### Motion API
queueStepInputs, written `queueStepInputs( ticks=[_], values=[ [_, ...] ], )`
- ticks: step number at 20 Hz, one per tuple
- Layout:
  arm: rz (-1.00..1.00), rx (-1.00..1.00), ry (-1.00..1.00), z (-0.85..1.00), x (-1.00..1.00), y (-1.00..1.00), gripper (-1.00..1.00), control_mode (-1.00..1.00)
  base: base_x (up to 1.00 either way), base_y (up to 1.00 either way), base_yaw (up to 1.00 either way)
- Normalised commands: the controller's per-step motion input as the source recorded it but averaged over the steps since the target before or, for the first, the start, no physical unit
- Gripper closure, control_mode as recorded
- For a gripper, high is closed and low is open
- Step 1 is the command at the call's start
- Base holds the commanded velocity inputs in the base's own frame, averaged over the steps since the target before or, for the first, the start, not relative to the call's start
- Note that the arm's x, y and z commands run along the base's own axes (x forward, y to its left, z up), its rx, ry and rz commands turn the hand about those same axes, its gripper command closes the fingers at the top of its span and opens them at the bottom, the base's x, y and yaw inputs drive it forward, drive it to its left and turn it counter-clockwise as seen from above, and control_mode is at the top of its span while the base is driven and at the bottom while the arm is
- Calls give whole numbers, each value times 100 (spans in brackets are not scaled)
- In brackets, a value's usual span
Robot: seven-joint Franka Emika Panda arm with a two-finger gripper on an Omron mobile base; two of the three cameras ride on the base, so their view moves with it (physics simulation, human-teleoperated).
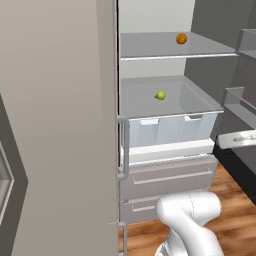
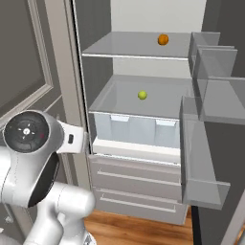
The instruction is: Retrieve the orange and pear from the fridge and place them into the bowl on the dining table.
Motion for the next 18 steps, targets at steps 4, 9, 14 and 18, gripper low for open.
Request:
queueStepInputs(
  ticks=[4,9,14,18],
  values=[
    [-18,-6,0,0,28,35,-100,-100,0,0,0],
    [-30,-14,-8,0,0,22,-100,-100,0,0,0],
    [-25,-12,-9,0,0,0,-100,-100,0,0,0],
    [-18,0,0,0,0,-26,-100,-100,0,0,0]
  ],
)
